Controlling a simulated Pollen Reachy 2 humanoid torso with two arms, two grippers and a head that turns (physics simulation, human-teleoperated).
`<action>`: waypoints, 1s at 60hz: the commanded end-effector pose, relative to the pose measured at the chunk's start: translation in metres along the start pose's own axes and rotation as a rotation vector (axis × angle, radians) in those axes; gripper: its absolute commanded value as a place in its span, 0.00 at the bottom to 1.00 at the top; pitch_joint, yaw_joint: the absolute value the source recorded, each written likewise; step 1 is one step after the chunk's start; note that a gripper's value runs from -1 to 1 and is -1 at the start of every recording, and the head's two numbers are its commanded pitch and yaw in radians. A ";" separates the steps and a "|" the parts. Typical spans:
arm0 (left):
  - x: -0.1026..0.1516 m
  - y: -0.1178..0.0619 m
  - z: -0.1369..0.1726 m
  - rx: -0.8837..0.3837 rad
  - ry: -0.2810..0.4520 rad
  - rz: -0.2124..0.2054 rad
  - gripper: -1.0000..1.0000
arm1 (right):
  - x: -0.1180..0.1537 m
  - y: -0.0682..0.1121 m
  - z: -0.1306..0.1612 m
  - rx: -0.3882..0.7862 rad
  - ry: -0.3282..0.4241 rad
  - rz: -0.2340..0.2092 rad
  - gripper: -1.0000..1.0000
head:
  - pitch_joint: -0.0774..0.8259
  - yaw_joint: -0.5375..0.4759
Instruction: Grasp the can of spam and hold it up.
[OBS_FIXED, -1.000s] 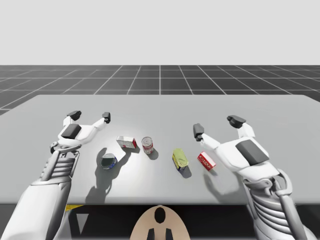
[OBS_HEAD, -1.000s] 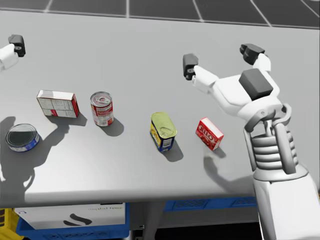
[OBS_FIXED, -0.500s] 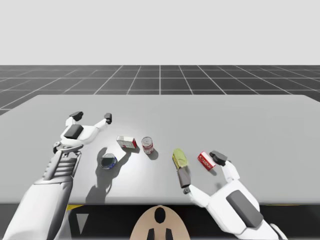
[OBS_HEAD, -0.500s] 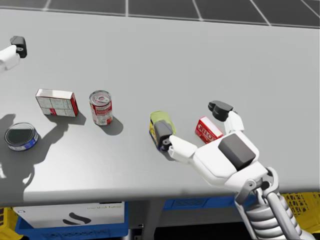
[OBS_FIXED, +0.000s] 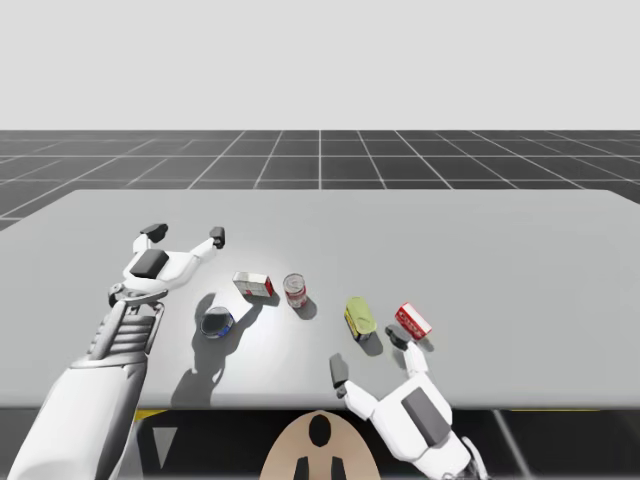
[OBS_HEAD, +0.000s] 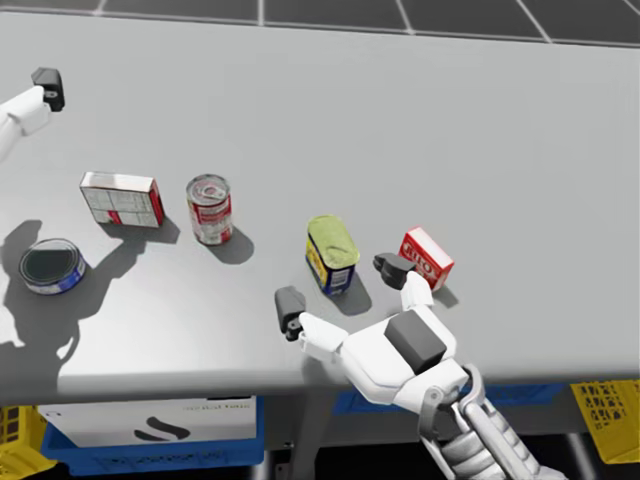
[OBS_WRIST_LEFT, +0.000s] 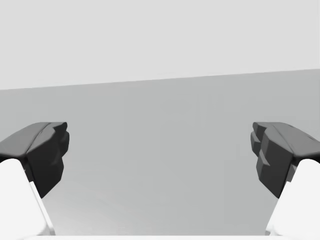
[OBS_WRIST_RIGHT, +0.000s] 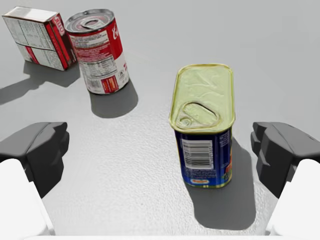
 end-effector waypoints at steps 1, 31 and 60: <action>0.001 0.000 0.000 0.001 -0.003 0.001 0.00 | -0.010 0.010 -0.021 -0.086 -0.039 -0.076 0.00 | 0.89 0.41; 0.003 0.000 0.001 0.006 -0.011 0.003 0.00 | -0.010 0.007 -0.069 -0.142 -0.013 -0.045 0.00 | 0.89 0.41; 0.008 0.001 0.003 0.016 -0.017 0.006 0.00 | -0.017 0.012 -0.073 -0.110 0.065 -0.011 1.00 | 0.87 0.42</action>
